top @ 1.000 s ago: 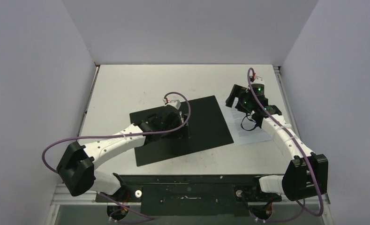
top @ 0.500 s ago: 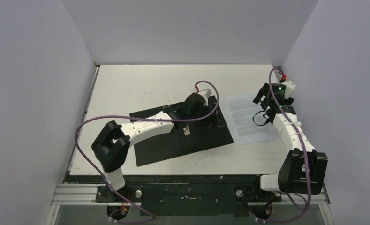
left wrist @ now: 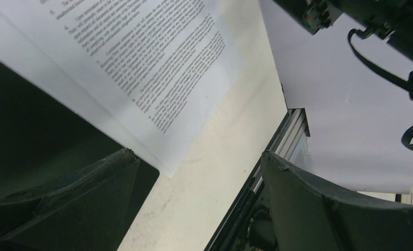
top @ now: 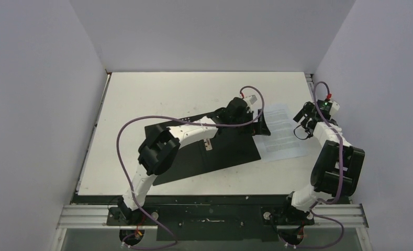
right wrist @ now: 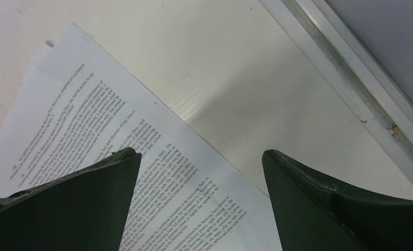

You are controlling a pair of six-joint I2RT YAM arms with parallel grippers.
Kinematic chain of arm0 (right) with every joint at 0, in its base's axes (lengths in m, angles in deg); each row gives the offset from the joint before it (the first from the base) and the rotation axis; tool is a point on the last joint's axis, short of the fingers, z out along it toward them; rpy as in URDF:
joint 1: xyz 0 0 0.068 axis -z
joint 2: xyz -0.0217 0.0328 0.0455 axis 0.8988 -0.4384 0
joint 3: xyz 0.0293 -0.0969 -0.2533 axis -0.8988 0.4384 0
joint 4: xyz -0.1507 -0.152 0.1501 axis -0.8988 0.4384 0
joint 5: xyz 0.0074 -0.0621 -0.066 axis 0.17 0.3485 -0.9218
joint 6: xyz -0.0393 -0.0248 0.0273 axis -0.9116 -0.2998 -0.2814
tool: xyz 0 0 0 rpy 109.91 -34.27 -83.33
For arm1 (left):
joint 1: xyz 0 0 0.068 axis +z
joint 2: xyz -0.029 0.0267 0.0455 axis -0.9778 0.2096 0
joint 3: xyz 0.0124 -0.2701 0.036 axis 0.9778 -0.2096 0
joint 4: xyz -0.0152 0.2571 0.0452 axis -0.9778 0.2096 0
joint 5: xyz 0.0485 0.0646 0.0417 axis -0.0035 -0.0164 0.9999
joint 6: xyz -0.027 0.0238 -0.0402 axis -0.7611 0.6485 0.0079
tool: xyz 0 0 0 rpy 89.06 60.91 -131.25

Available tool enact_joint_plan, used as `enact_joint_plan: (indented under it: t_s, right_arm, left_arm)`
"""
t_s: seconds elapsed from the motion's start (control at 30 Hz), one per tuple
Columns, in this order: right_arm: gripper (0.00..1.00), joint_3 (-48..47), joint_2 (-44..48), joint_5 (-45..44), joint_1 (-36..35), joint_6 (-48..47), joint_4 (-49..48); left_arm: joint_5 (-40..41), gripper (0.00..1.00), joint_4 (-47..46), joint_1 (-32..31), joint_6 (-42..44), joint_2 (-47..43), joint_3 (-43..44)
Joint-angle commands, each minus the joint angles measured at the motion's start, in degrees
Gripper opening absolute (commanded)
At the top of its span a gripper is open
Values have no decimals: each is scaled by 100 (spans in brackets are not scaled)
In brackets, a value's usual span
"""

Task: Put the files into the folder

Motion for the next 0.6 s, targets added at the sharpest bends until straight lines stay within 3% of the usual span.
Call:
enact_joint_plan:
  t_s: [0.0,0.57]
  right_arm:
    - [90,128,-202,621,220,171,-478]
    - [90,290,-973,1453,296,313,-997]
  left_arm:
    - [-331,87,-79,98,1,517,871]
    - [-577,87,703,409,126,2270,2625]
